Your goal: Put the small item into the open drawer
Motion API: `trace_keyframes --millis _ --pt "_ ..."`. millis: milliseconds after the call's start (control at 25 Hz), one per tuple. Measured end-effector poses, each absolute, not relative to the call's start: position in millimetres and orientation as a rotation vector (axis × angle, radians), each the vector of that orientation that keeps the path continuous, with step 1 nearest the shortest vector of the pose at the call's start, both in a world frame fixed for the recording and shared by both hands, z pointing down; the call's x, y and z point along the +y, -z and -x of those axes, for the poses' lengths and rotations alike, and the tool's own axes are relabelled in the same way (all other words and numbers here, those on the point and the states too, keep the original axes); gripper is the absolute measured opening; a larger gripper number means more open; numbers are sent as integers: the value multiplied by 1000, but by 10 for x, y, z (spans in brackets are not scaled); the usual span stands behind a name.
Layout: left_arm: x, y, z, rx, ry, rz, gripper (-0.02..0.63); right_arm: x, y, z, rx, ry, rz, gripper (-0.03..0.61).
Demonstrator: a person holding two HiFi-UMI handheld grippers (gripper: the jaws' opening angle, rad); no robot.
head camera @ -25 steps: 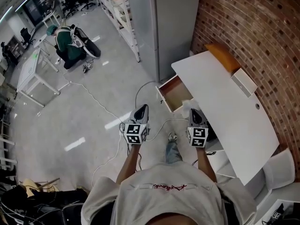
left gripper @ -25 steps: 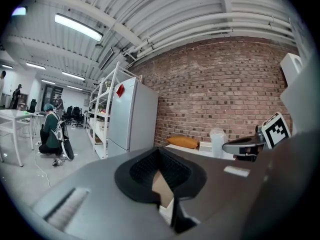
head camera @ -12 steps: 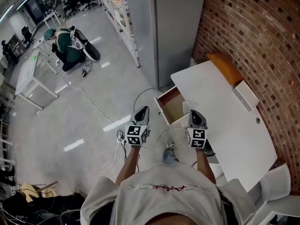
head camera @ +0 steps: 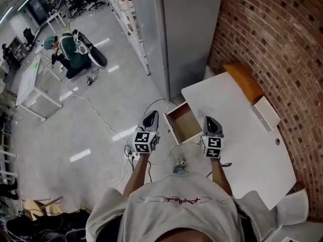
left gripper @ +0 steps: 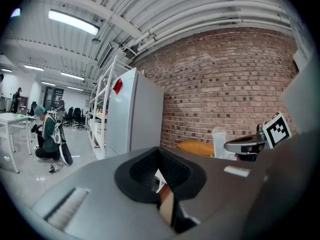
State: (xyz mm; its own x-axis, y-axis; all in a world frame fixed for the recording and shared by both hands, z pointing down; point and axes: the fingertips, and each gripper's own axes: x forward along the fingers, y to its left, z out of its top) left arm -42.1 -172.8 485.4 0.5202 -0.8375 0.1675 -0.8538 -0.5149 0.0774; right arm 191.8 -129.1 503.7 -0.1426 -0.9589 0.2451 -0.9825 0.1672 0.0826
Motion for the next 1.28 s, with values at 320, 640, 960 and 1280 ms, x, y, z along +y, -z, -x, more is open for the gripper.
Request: trace_keyframes --millis 320,640,960,1280 --pt "-2292 -4838 220 -1490 -196 -2603 6 -1892 -5020 -2151 -2239 -147 -1853 12" --pt "-2655 -4812 153 -1515 -228 -2588 6 -2290 -5059 -2364 -2261 -162 -1819 12" --pt "-2793 -4779 162 -1513 -255 -2579 6 -2471 -5083 -2469 -2265 -181 -1819 12" --pt "-2865 -4713 325 -1503 -262 -2583 6 -2620 -5028 -2420 -2253 -158 -1868 12"
